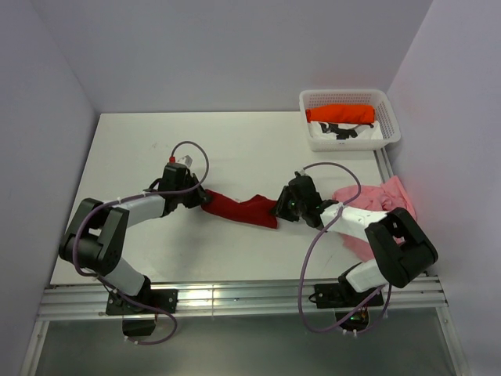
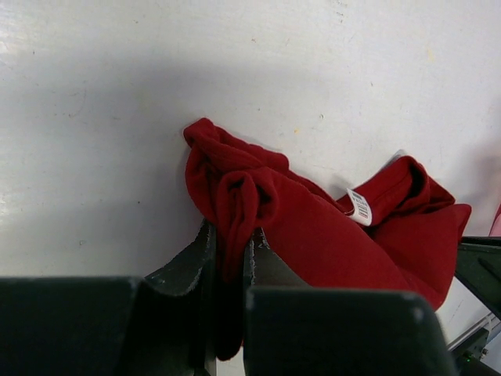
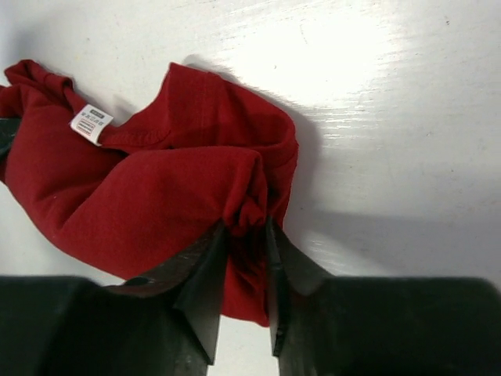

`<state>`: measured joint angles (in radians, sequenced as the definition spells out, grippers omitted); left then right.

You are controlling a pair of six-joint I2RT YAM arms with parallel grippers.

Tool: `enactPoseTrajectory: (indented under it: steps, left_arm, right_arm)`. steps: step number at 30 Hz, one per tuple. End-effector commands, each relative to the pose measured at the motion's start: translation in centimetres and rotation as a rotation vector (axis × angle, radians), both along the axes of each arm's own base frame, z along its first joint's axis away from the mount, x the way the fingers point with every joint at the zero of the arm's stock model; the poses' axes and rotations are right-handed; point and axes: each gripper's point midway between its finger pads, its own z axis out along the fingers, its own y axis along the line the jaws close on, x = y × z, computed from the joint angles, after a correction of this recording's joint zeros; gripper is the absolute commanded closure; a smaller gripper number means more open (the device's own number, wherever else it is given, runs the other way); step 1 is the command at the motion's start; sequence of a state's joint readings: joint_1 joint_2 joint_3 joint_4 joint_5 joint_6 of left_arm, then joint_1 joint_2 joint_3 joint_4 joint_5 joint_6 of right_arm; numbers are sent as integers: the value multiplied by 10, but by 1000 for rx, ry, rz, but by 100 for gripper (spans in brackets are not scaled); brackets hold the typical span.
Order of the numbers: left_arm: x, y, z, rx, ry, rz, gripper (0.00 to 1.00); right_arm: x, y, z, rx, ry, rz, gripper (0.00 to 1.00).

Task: Roll the t-shirts
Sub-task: Place the rolled tshirt into the container

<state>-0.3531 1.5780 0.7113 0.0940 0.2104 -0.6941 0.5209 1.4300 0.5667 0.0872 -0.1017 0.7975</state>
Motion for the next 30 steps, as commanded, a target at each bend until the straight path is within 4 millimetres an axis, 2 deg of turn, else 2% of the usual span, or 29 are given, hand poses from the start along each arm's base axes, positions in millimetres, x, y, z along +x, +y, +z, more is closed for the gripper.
enactPoseTrajectory:
  steps: [1, 7, 8, 10, 16, 22, 27, 30]
  left_arm:
    - [7, 3, -2, 41, -14, 2, 100]
    - [11, 3, 4, 46, -23, 1, 100]
    - [11, 3, 4, 48, -23, 1, 100]
    - [12, 3, 5, 49, -24, 0, 100]
    - [11, 1, 4, 39, -21, -7, 100]
    - [11, 1, -1, 41, -9, -9, 100]
    - [11, -1, 1, 38, -13, -14, 100]
    - [11, -1, 0, 40, -9, -14, 100]
  right_arm:
    - [-2, -9, -13, -35, 16, -6, 66]
    - [-4, -16, -19, -44, 18, -22, 56]
    - [-4, -19, -17, -44, 11, -29, 50]
    - [-5, -21, -19, -38, 7, -29, 47]
    - [-6, -17, -23, -8, 17, -8, 46]
    - [-8, -6, -40, 33, 68, 15, 46]
    - [-9, -4, -46, 41, 76, 12, 51]
    - [-9, -5, -47, 37, 77, 13, 75]
